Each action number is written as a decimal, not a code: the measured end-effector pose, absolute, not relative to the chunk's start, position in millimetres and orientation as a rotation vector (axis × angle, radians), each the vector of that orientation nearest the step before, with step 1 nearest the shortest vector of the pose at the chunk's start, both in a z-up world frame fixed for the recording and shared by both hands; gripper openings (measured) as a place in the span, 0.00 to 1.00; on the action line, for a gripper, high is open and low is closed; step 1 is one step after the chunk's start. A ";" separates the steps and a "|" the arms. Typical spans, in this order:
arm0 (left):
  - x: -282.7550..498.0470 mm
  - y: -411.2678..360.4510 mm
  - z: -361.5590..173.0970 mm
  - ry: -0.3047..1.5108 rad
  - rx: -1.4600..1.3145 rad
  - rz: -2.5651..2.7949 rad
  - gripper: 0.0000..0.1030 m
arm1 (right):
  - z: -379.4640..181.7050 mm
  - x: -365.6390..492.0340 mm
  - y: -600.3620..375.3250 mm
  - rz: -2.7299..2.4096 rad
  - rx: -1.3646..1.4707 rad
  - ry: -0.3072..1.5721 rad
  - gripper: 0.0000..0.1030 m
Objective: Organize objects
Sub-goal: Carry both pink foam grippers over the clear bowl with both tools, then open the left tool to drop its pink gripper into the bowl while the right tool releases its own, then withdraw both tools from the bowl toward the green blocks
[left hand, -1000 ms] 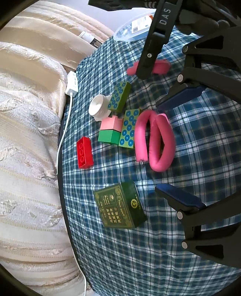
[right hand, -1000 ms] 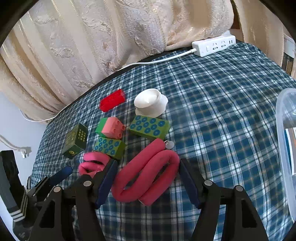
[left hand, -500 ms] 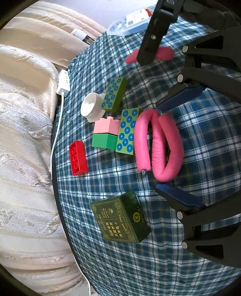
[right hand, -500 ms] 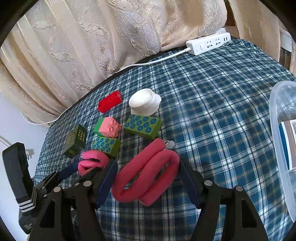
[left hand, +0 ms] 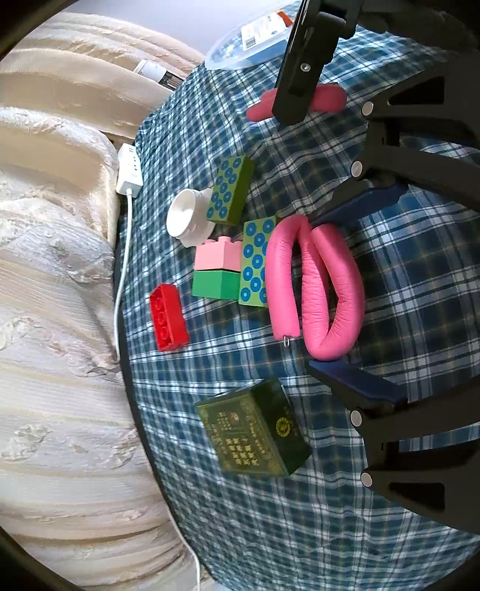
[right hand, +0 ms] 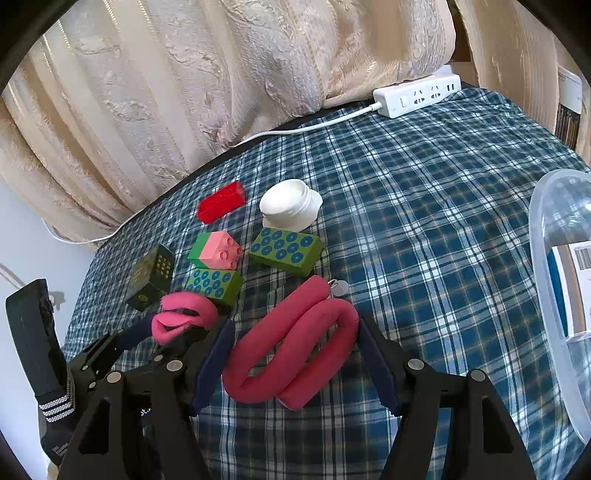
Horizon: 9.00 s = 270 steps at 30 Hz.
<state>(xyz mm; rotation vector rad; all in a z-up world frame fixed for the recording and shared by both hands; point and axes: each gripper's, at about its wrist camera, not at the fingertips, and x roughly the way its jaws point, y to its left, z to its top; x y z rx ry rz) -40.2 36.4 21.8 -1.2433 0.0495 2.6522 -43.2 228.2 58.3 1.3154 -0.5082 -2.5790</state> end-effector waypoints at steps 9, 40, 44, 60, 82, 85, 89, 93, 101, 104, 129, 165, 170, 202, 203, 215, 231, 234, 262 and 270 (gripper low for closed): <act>-32.1 38.4 30.0 0.073 -1.203 2.677 0.71 | 62.2 -32.7 230.2 -2.608 1.300 -0.502 0.69; -1.2 99.6 63.0 0.182 -1.090 2.635 0.71 | 83.4 17.2 294.6 -2.722 1.160 -0.626 0.69; 2.2 114.0 66.5 0.204 -1.074 2.615 0.71 | 86.7 26.9 310.5 -2.762 1.137 -0.644 0.69; 13.7 163.4 72.4 0.274 -1.034 2.538 0.71 | 82.8 61.8 389.5 -2.935 1.123 -0.747 0.69; 8.7 226.0 75.4 0.344 -1.010 2.460 0.71 | 63.5 69.2 448.4 -3.043 1.155 -0.782 0.69; 7.6 233.1 76.4 0.352 -1.004 2.451 0.71 | 62.7 66.2 452.1 -3.042 1.152 -0.784 0.69; 6.3 241.9 76.7 0.360 -1.001 2.441 0.71 | 62.1 60.4 460.2 -3.050 1.151 -0.785 0.69; 3.9 250.4 75.8 0.371 -1.004 2.430 0.71 | 62.0 53.2 470.4 -3.064 1.148 -0.784 0.69; -3.0 273.3 77.6 0.390 -0.988 2.404 0.71 | 62.8 36.0 486.3 -3.076 1.153 -0.769 0.69; -6.8 282.8 78.3 0.389 -0.983 2.386 0.71 | 63.0 31.9 491.4 -3.072 1.149 -0.777 0.69; -64.8 362.9 76.6 0.301 -0.961 2.222 0.71 | 85.0 9.6 520.8 -3.141 1.062 -0.752 0.69; -51.2 304.1 85.6 0.192 -0.999 2.296 0.76 | 93.4 3.9 494.1 -3.108 1.070 -0.722 0.71; -46.5 291.3 88.5 0.173 -0.997 2.309 0.76 | 88.7 -5.0 491.8 -3.110 1.089 -0.686 0.71; -33.2 209.5 97.2 0.110 -1.000 2.448 0.76 | 111.4 3.1 422.1 -3.022 1.107 -0.542 0.71; -32.5 207.0 97.7 0.113 -0.997 2.456 0.76 | 113.0 3.2 417.7 -3.020 1.102 -0.530 0.71; -23.1 173.2 100.1 0.155 -0.979 2.545 0.76 | 115.8 3.7 372.0 -2.973 1.083 -0.489 0.71; -22.4 112.6 87.9 0.132 -1.028 2.624 0.77 | 101.1 -5.9 315.9 -2.880 1.138 -0.431 0.71; -24.5 98.0 84.1 0.116 -1.049 2.643 0.77 | 98.2 -9.0 308.0 -2.863 1.154 -0.422 0.71; -68.4 49.1 34.3 0.015 -1.274 2.664 0.77 | 73.3 -37.4 270.6 -2.728 1.219 -0.398 0.71; -77.5 60.8 26.6 0.057 -1.297 2.644 0.77 | 69.2 -45.0 271.3 -2.705 1.228 -0.414 0.72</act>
